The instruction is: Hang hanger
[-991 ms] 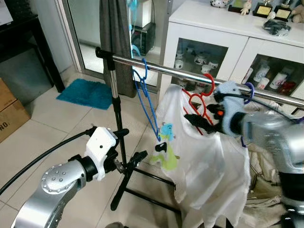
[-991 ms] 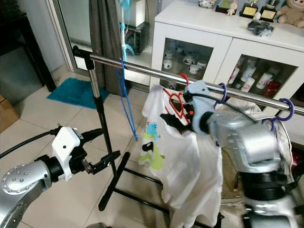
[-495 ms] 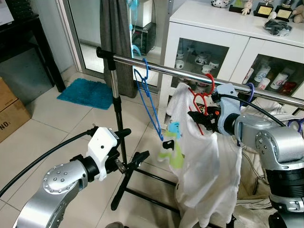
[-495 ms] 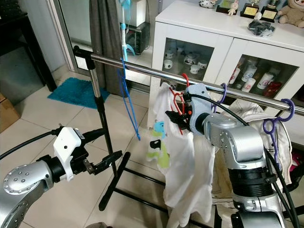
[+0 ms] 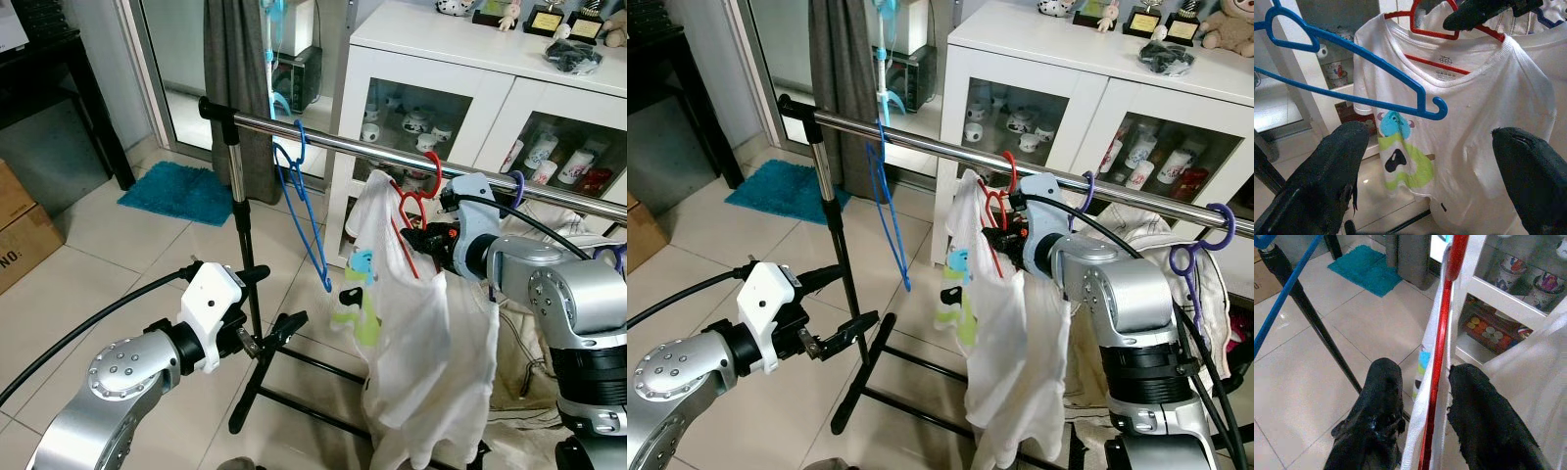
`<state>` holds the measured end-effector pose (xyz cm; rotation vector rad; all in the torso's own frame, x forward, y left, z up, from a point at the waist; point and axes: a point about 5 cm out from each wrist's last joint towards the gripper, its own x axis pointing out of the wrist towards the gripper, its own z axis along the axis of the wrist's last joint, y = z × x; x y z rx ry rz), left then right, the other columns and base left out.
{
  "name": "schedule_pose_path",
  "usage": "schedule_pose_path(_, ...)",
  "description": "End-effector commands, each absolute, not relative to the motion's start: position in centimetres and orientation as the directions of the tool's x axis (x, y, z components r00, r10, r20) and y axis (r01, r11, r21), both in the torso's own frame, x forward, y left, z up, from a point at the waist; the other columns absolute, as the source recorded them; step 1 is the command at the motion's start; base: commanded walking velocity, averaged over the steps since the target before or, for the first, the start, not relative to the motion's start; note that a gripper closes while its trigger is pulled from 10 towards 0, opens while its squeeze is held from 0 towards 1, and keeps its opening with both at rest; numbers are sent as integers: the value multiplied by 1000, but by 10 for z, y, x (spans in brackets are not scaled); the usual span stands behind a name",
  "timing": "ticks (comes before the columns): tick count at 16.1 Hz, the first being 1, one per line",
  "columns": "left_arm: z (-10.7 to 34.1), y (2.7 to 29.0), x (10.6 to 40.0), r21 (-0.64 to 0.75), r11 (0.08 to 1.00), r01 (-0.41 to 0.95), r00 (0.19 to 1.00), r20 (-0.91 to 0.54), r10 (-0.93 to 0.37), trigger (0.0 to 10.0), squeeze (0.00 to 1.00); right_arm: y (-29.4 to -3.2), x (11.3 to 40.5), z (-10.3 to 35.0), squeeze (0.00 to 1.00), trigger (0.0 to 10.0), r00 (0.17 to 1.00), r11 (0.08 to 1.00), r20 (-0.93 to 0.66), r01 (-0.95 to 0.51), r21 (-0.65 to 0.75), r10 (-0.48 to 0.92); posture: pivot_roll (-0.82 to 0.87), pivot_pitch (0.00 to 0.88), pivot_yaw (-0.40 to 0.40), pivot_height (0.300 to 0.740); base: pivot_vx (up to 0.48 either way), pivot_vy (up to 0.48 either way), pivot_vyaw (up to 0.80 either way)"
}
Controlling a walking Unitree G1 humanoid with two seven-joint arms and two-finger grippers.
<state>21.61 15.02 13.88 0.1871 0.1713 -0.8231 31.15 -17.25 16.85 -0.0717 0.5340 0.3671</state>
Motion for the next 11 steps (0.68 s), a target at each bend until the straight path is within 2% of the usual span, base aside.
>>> schedule_pose_path(1, 139, 148, 215, 111, 651, 751, 657, -226, -719, 10000, 0, -176, 315, 174, 0, 0, 804, 938, -510, -345, 18, 306, -30, 0, -39, 740, 0, 0, 0)
schedule_pose_path(11, 139, 147, 217, 125, 652, 748, 661, -231, -714, 10000, 0, -167, 317, 168, 0, 0, 788, 929, -519, -370, 31, 331, -25, 0, -48, 740, 0, 0, 0)
